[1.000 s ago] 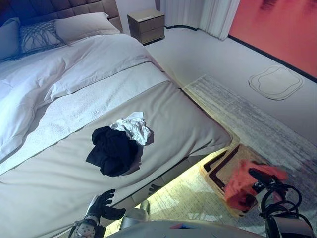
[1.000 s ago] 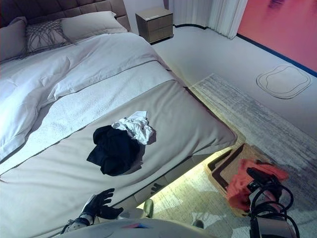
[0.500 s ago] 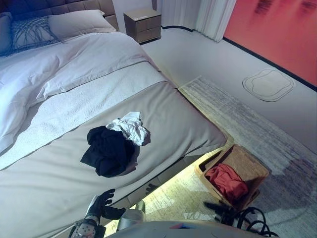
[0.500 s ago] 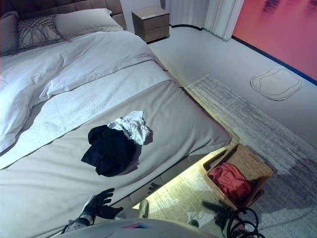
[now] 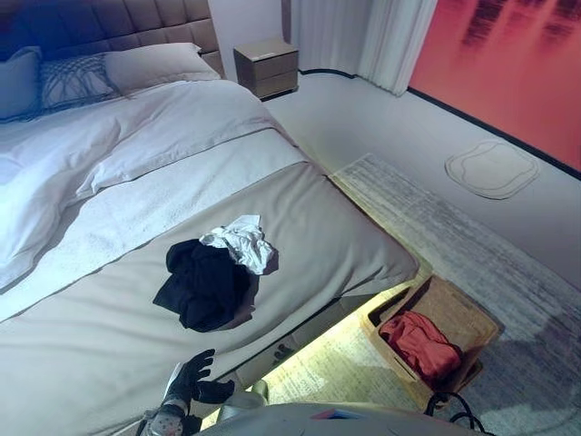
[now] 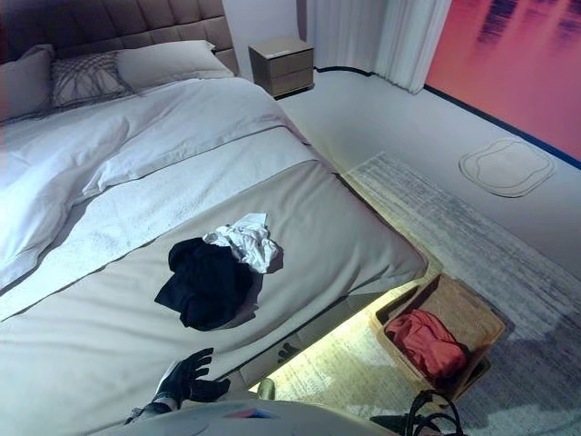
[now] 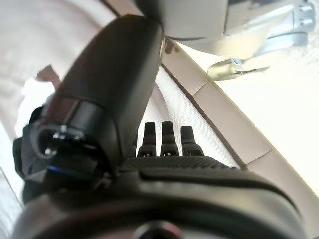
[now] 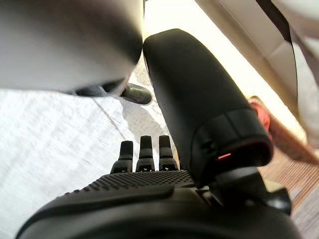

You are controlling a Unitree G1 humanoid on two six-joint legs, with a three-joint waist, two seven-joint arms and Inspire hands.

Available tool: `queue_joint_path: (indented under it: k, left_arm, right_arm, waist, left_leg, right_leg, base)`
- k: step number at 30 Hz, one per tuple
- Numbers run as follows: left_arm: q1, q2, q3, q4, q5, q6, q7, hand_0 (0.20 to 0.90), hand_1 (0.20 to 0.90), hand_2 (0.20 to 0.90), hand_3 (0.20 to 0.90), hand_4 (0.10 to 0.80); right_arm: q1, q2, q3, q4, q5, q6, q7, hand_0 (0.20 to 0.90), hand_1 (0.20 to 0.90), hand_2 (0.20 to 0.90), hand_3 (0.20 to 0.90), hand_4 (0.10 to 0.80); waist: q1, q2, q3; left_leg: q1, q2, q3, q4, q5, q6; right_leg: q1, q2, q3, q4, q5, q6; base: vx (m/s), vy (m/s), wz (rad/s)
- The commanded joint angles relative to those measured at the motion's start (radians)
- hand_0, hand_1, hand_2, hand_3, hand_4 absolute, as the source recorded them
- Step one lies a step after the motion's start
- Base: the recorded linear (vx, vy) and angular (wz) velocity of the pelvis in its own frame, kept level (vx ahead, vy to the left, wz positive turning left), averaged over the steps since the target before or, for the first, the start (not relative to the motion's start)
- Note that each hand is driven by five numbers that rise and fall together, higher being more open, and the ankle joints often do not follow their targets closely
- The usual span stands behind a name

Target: Pick up the clothes from the bed and place them into the basket

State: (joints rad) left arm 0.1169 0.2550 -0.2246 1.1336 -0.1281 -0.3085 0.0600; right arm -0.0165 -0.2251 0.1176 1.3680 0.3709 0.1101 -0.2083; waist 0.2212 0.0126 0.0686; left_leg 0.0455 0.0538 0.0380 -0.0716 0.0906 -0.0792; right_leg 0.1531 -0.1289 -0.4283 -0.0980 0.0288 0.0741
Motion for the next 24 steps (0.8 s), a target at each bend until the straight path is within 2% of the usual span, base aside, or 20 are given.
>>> queue_joint_path:
  k: [1, 3, 4, 5, 6, 7, 8, 9, 10, 11, 15, 16, 17, 18, 19, 20, 21, 22, 24]
  left_arm:
    - [-0.056, -0.002, 0.027, 0.029, -0.008, -0.035, 0.015, 0.9, 0.9, 0.9, 0.9, 0.8]
    - [-0.054, 0.002, 0.026, 0.033, 0.014, -0.027, 0.006, 0.9, 0.9, 0.9, 0.9, 0.8]
    - [-0.06, 0.003, 0.022, 0.034, 0.042, -0.02, -0.003, 0.9, 0.9, 0.9, 0.9, 0.8]
    - [-0.072, 0.004, 0.014, 0.033, 0.058, -0.011, -0.006, 0.9, 0.9, 0.9, 0.9, 0.8]
    - [-0.088, 0.004, 0.004, 0.032, 0.064, 0.007, -0.005, 0.9, 0.9, 0.9, 0.9, 0.8]
    - [-0.098, 0.004, -0.002, 0.032, 0.064, 0.017, 0.001, 0.9, 0.9, 0.9, 0.9, 0.8]
    - [-0.103, 0.001, -0.003, 0.036, 0.061, 0.027, 0.01, 0.9, 0.9, 0.9, 0.9, 0.8]
    - [-0.104, 0.0, -0.002, 0.036, 0.062, 0.027, 0.01, 0.9, 0.9, 0.9, 0.9, 0.8]
    - [-0.1, 0.002, 0.004, 0.043, 0.083, 0.017, 0.012, 0.9, 0.9, 0.9, 0.9, 0.8]
    - [-0.097, 0.006, 0.003, 0.041, 0.091, 0.01, 0.012, 0.9, 0.9, 0.9, 0.9, 0.8]
    - [-0.095, 0.044, -0.006, 0.008, 0.059, 0.012, 0.0, 0.9, 0.9, 0.9, 0.9, 0.8]
    - [-0.098, 0.053, -0.012, -0.009, 0.062, 0.016, -0.006, 0.9, 0.9, 0.9, 0.9, 0.8]
    - [-0.1, 0.058, -0.015, -0.019, 0.062, 0.016, -0.009, 0.9, 0.9, 0.9, 0.9, 0.8]
    - [-0.112, 0.076, -0.027, -0.052, 0.075, 0.027, -0.027, 0.9, 0.9, 0.9, 0.9, 0.8]
    - [-0.123, 0.088, -0.04, -0.074, 0.077, 0.039, -0.038, 0.9, 0.9, 0.9, 0.9, 0.8]
    - [-0.126, 0.092, -0.044, -0.08, 0.079, 0.043, -0.04, 0.9, 0.9, 0.9, 0.9, 0.8]
    - [-0.142, 0.107, -0.073, -0.092, 0.071, 0.052, -0.035, 0.9, 0.9, 0.9, 0.9, 0.8]
    - [-0.15, 0.115, -0.089, -0.095, 0.06, 0.06, -0.028, 0.9, 0.9, 0.9, 0.9, 0.8]
    - [-0.163, 0.123, -0.101, -0.088, 0.042, 0.065, -0.013, 0.9, 0.9, 0.9, 0.9, 0.8]
  right_arm:
    - [-0.062, -0.052, 0.011, -0.017, -0.012, -0.033, -0.007, 0.9, 0.9, 0.9, 0.9, 0.8]
    - [-0.051, -0.05, -0.004, -0.023, -0.011, -0.042, -0.016, 0.9, 0.9, 0.9, 0.9, 0.8]
    - [-0.042, -0.05, -0.019, -0.03, 0.002, -0.06, -0.031, 0.9, 0.9, 0.9, 0.9, 0.8]
    - [-0.035, -0.052, -0.033, -0.036, -0.003, -0.08, -0.039, 0.9, 0.9, 0.9, 0.9, 0.8]
    - [-0.029, -0.055, -0.044, -0.04, -0.043, -0.102, -0.045, 0.9, 0.9, 0.9, 0.9, 0.8]
    - [-0.03, -0.057, -0.038, -0.046, -0.067, -0.107, -0.049, 0.9, 0.9, 0.9, 0.9, 0.8]
    - [-0.036, -0.063, -0.024, -0.052, -0.103, -0.117, -0.057, 0.9, 0.9, 0.9, 0.9, 0.8]
    - [-0.037, -0.063, -0.024, -0.051, -0.104, -0.118, -0.057, 0.9, 0.9, 0.9, 0.9, 0.8]
    - [-0.044, -0.07, -0.017, -0.063, -0.126, -0.133, -0.061, 0.9, 0.9, 0.9, 0.9, 0.8]
    - [-0.047, -0.073, -0.015, -0.069, -0.13, -0.137, -0.061, 0.9, 0.9, 0.9, 0.9, 0.8]
    - [-0.059, -0.096, -0.012, -0.118, -0.204, -0.176, -0.054, 0.9, 0.9, 0.9, 0.9, 0.8]
    - [-0.061, -0.098, -0.011, -0.133, -0.208, -0.169, -0.056, 0.9, 0.9, 0.9, 0.9, 0.8]
    - [-0.063, -0.1, -0.009, -0.142, -0.223, -0.171, -0.059, 0.9, 0.9, 0.9, 0.9, 0.8]
    - [-0.067, -0.109, -0.006, -0.17, -0.224, -0.159, -0.073, 0.9, 0.9, 0.9, 0.9, 0.8]
    - [-0.07, -0.116, -0.002, -0.192, -0.2, -0.158, -0.089, 0.9, 0.9, 0.9, 0.9, 0.8]
    - [-0.071, -0.119, 0.0, -0.198, -0.196, -0.16, -0.094, 0.9, 0.9, 0.9, 0.9, 0.8]
    - [-0.084, -0.13, 0.007, -0.211, -0.195, -0.184, -0.117, 0.9, 0.9, 0.9, 0.9, 0.8]
    - [-0.089, -0.136, 0.015, -0.223, -0.198, -0.207, -0.124, 0.9, 0.9, 0.9, 0.9, 0.8]
    - [-0.097, -0.146, 0.033, -0.252, -0.234, -0.226, -0.13, 0.9, 0.9, 0.9, 0.9, 0.8]
  waist:
    - [0.075, -0.004, 0.043]
    - [0.061, -0.004, 0.041]
    - [0.04, -0.01, 0.041]
    - [0.016, -0.014, 0.046]
    - [-0.008, -0.021, 0.05]
    - [-0.014, -0.018, 0.052]
    - [-0.018, -0.016, 0.052]
    - [-0.02, -0.016, 0.053]
    - [-0.019, -0.01, 0.046]
    - [-0.019, -0.008, 0.042]
    - [-0.015, -0.007, 0.01]
    - [-0.017, -0.011, 0.006]
    - [-0.017, -0.014, 0.005]
    - [-0.027, -0.007, 0.007]
    - [-0.039, -0.006, 0.012]
    - [-0.044, -0.004, 0.015]
    - [-0.071, 0.006, 0.031]
    - [-0.087, 0.001, 0.042]
    - [-0.103, -0.023, 0.058]
  left_leg:
    - [-0.058, 0.02, -0.031, 0.012, 0.005, -0.043]
    - [-0.078, 0.054, 0.107, 0.029, 0.016, -0.053]
    - [-0.073, 0.085, 0.228, 0.055, 0.0, -0.067]
    - [-0.073, 0.111, 0.334, 0.095, -0.002, -0.061]
    - [-0.067, 0.123, 0.418, 0.125, -0.019, -0.047]
    - [-0.07, 0.118, 0.417, 0.105, -0.016, -0.044]
    - [-0.059, 0.099, 0.412, 0.083, -0.019, -0.035]
    - [-0.057, 0.097, 0.412, 0.081, -0.019, -0.033]
    - [-0.041, 0.072, 0.403, 0.046, -0.014, -0.022]
    - [-0.032, 0.064, 0.401, 0.034, -0.015, -0.014]
    - [0.011, -0.006, 0.372, -0.003, -0.054, 0.052]
    - [0.017, -0.027, 0.361, -0.003, -0.067, 0.069]
    - [0.02, -0.038, 0.355, -0.004, -0.073, 0.077]
    - [0.036, -0.067, 0.324, -0.004, -0.101, 0.114]
    - [0.043, -0.085, 0.291, -0.003, -0.123, 0.141]
    - [0.045, -0.088, 0.283, -0.002, -0.128, 0.148]
    - [0.037, -0.067, 0.255, 0.003, -0.118, 0.156]
    - [0.039, -0.062, 0.217, 0.002, -0.115, 0.15]
    - [0.044, -0.062, 0.173, 0.008, -0.114, 0.131]
  right_leg:
    - [0.045, 0.037, -0.05, 0.043, -0.075, -0.024]
    - [0.056, 0.032, -0.119, 0.032, -0.064, -0.018]
    - [0.072, 0.03, -0.163, 0.028, -0.071, -0.011]
    - [0.071, 0.02, -0.21, 0.035, -0.06, -0.01]
    - [0.064, 0.006, -0.245, 0.045, -0.048, -0.006]
    - [0.062, -0.001, -0.247, 0.064, -0.051, 0.001]
    - [0.052, -0.011, -0.248, 0.086, -0.052, 0.009]
    - [0.052, -0.014, -0.249, 0.089, -0.053, 0.01]
    - [0.048, -0.028, -0.238, 0.117, -0.057, 0.027]
    - [0.048, -0.034, -0.235, 0.132, -0.063, 0.03]
    - [0.042, -0.093, -0.208, 0.263, -0.056, 0.063]
    - [0.026, -0.122, -0.196, 0.326, -0.033, 0.079]
    - [0.016, -0.135, -0.19, 0.352, -0.019, 0.086]
    - [-0.056, -0.217, -0.139, 0.553, 0.067, 0.124]
    - [-0.136, -0.261, -0.063, 0.663, 0.105, 0.141]
    - [-0.16, -0.262, -0.033, 0.698, 0.103, 0.141]
    - [-0.231, -0.197, 0.048, 0.707, 0.089, 0.093]
    - [-0.245, -0.15, 0.084, 0.665, 0.071, 0.08]
    - [-0.234, -0.11, 0.125, 0.51, 0.067, 0.078]
  base:
    - [0.019, 0.0, 0.53]
    - [0.022, 0.04, 0.69]
    - [0.009, 0.075, 1.04]
    - [-0.023, 0.123, 1.43]
    - [-0.067, 0.179, 1.74]
    - [-0.006, 0.216, 1.77]
    - [0.035, 0.16, 1.44]
    - [0.107, 0.193, 1.14]
    - [0.114, 0.143, 0.64]
    - [0.177, 0.21, 0.27]
    - [0.164, 0.194, 0.33]
    - [0.131, 0.163, 0.45]
    - [0.164, 0.232, 0.47]
    - [0.185, 0.231, 0.84]
    - [0.162, 0.207, 1.0]
    - [0.039, 0.023, 1.26]
    - [0.017, -0.095, 1.28]
    - [0.032, -0.177, 1.63]
    - [0.112, -0.265, 1.26]
